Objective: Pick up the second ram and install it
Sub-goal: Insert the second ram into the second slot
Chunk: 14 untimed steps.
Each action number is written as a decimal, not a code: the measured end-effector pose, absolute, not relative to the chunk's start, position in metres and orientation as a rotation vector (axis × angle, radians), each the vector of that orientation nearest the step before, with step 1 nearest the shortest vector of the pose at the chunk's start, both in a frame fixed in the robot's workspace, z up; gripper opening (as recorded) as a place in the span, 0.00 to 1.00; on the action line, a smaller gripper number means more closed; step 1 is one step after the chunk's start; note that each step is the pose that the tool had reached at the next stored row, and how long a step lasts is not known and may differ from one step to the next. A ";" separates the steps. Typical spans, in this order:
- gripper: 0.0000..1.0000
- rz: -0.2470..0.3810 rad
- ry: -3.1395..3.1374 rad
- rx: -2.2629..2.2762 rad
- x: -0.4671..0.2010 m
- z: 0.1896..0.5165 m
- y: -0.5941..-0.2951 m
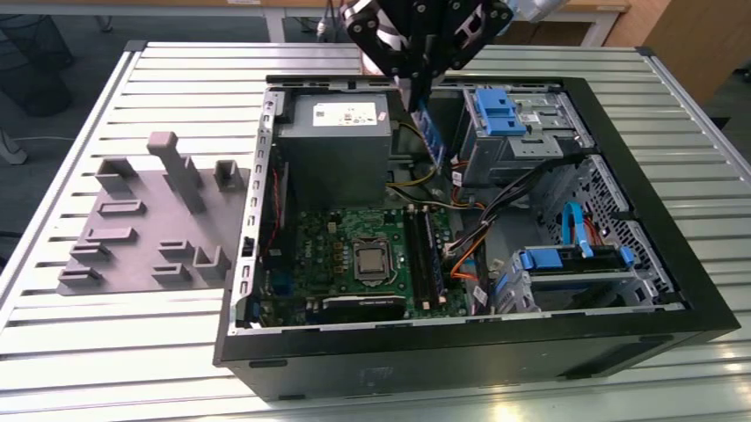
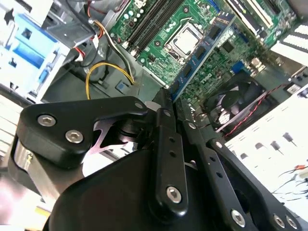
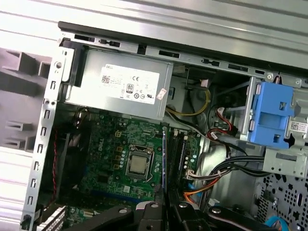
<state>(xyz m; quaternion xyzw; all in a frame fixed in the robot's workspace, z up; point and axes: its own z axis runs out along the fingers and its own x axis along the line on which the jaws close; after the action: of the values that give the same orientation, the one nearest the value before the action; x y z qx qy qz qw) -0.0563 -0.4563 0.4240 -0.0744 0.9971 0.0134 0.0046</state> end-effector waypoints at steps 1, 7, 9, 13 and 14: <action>0.14 0.042 3.125 -0.212 -0.056 0.424 -0.456; 0.14 0.041 3.129 -0.091 -0.056 0.423 -0.456; 0.14 0.041 3.130 -0.065 -0.056 0.423 -0.456; 0.14 0.041 3.130 -0.059 -0.056 0.423 -0.456; 0.14 0.041 3.130 -0.059 -0.056 0.423 -0.456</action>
<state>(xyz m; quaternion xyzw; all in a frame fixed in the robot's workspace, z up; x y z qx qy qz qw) -0.0563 -0.4563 0.4227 -0.0189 0.9997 0.0131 0.0054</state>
